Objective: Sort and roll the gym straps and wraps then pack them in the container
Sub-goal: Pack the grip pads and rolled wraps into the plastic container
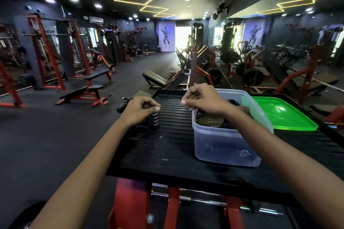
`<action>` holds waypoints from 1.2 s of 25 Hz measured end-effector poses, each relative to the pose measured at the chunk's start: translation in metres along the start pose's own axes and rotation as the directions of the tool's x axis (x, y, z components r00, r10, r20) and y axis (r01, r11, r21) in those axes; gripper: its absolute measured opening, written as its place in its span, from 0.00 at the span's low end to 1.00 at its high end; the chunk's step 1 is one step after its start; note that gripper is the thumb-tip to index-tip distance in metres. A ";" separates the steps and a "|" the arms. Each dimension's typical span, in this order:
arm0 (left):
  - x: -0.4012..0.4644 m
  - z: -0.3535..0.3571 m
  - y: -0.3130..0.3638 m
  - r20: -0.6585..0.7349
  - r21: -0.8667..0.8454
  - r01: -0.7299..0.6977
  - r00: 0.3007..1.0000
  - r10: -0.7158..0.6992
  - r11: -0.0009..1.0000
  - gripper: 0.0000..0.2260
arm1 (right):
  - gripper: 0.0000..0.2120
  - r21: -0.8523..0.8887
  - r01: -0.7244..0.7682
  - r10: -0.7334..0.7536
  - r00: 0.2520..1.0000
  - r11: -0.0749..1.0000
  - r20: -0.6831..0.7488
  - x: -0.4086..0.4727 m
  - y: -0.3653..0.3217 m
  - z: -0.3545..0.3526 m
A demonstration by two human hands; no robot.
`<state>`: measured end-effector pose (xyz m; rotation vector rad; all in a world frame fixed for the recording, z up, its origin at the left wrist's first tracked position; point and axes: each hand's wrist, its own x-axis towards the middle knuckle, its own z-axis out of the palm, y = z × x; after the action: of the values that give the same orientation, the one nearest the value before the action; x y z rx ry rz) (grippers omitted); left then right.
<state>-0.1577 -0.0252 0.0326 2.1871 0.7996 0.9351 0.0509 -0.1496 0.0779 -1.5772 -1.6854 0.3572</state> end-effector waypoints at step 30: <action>0.044 0.021 -0.125 -0.224 -0.041 0.176 0.958 -0.181 0.984 0.24 | 0.18 0.271 -0.273 0.342 0.906 0.923 -0.250 0.076 0.063 0.198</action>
<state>-0.1516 0.0780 -0.0531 1.9739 1.0708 1.1075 -0.0357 -0.0071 -0.0671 -1.6322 -1.1248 0.4380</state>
